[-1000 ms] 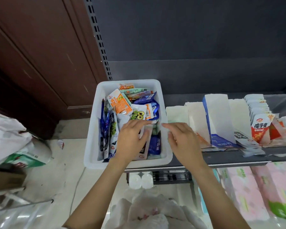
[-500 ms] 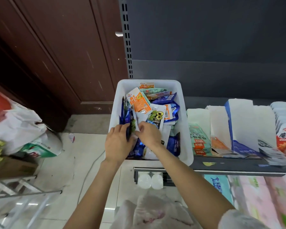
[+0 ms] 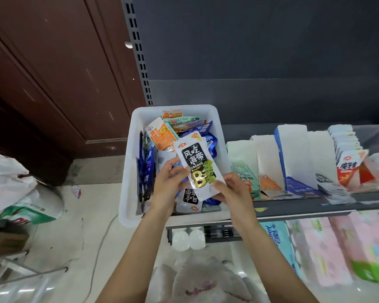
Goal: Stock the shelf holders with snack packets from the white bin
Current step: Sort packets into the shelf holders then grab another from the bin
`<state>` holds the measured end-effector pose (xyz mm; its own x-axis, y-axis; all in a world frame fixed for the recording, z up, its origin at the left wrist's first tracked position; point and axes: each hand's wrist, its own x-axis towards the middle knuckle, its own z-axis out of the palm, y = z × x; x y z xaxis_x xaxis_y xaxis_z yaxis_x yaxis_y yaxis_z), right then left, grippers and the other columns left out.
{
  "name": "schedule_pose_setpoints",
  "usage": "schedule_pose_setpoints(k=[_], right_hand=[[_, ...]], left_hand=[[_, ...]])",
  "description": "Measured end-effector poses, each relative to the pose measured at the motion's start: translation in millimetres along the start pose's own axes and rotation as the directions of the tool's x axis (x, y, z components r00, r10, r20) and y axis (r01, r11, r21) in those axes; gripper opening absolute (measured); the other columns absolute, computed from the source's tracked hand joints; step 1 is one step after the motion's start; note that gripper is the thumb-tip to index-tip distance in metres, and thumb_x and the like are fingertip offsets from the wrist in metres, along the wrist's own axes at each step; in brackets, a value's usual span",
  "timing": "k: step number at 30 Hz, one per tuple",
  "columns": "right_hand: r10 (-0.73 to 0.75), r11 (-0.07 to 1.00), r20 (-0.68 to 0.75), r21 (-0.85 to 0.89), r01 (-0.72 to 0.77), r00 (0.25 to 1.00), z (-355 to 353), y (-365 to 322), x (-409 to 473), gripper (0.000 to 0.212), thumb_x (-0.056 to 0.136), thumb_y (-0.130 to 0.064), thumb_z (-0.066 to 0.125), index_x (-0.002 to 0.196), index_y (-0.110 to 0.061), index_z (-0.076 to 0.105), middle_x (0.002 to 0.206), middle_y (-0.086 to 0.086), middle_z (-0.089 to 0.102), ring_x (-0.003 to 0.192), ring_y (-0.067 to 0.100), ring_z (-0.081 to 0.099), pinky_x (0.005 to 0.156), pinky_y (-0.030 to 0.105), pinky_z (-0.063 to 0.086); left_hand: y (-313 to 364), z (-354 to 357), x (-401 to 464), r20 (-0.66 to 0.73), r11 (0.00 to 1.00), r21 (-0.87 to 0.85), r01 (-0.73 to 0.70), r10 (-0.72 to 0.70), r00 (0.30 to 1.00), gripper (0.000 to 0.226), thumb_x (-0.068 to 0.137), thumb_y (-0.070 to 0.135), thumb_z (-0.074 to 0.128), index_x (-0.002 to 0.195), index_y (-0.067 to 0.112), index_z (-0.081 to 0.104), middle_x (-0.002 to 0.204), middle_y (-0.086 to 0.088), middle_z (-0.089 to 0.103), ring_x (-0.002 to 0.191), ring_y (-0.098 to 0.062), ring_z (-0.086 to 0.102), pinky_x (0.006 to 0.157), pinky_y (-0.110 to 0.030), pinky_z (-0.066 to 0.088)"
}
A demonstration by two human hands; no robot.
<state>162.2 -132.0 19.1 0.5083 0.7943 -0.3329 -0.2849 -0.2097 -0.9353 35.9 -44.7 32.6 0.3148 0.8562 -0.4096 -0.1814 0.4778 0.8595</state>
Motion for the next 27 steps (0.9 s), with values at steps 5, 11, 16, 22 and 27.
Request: schedule_pose_setpoints(k=[5,11,16,22,27], right_hand=[[-0.235,0.906,-0.019,-0.367,0.212,0.972,-22.7,-13.7,-3.5,0.05,0.085,-0.014,0.068,0.127,-0.024,0.044,0.129,-0.003,0.052,0.112,0.006,0.054,0.093,0.021,0.047],[-0.498,0.637,-0.009,-0.682,0.359,0.867,-73.2,-45.4,-19.7,0.059,0.085,-0.018,0.069,0.135,-0.031,0.041,0.118,-0.01,0.053,0.102,0.0,0.053,0.085,0.016,0.047],[-0.543,0.602,-0.119,-0.745,0.287,0.831,-138.6,-55.7,-43.3,0.015,0.089,-0.022,0.063,0.101,-0.019,0.055,0.074,-0.014,0.059,0.065,0.008,0.055,0.061,0.027,0.047],[-0.617,0.684,-0.278,-0.652,0.327,0.736,-220.6,-63.7,-60.7,0.018,0.091,-0.013,0.06,0.098,-0.029,0.054,0.082,-0.02,0.065,0.065,0.002,0.058,0.058,0.013,0.043],[-0.636,0.713,-0.333,-0.599,0.365,0.696,-299.9,-69.9,-42.8,0.02,0.093,-0.016,0.06,0.098,-0.034,0.056,0.09,-0.019,0.067,0.071,0.005,0.061,0.062,0.021,0.044]], left_hand=[[5.4,9.4,8.2,0.202,0.859,0.417,-0.299,0.233,0.951,0.033,0.085,0.002,0.065,0.107,0.026,0.059,0.089,0.004,0.068,0.075,-0.011,0.065,0.062,-0.021,0.052],[9.3,53.8,12.2,0.694,0.431,0.57,-0.699,0.202,0.691,0.036,0.084,0.01,0.066,0.104,0.04,0.065,0.085,0.029,0.063,0.078,0.005,0.06,0.069,-0.016,0.05],[-4.0,114.8,5.6,0.826,0.329,0.449,-0.83,0.201,0.527,0.026,0.085,0.023,0.06,0.107,0.036,0.064,0.095,0.015,0.07,0.086,-0.001,0.062,0.073,-0.032,0.053],[-37.9,209.8,-16.0,0.862,0.162,0.382,-0.91,0.292,0.414,0.02,0.087,0.026,0.06,0.106,0.031,0.067,0.1,0.012,0.07,0.09,-0.009,0.063,0.075,-0.035,0.053],[-75.0,275.4,-4.5,0.787,0.072,0.535,-0.842,0.32,0.527,0.022,0.088,0.031,0.062,0.11,0.03,0.066,0.108,0.007,0.068,0.1,-0.015,0.058,0.081,-0.028,0.045]])
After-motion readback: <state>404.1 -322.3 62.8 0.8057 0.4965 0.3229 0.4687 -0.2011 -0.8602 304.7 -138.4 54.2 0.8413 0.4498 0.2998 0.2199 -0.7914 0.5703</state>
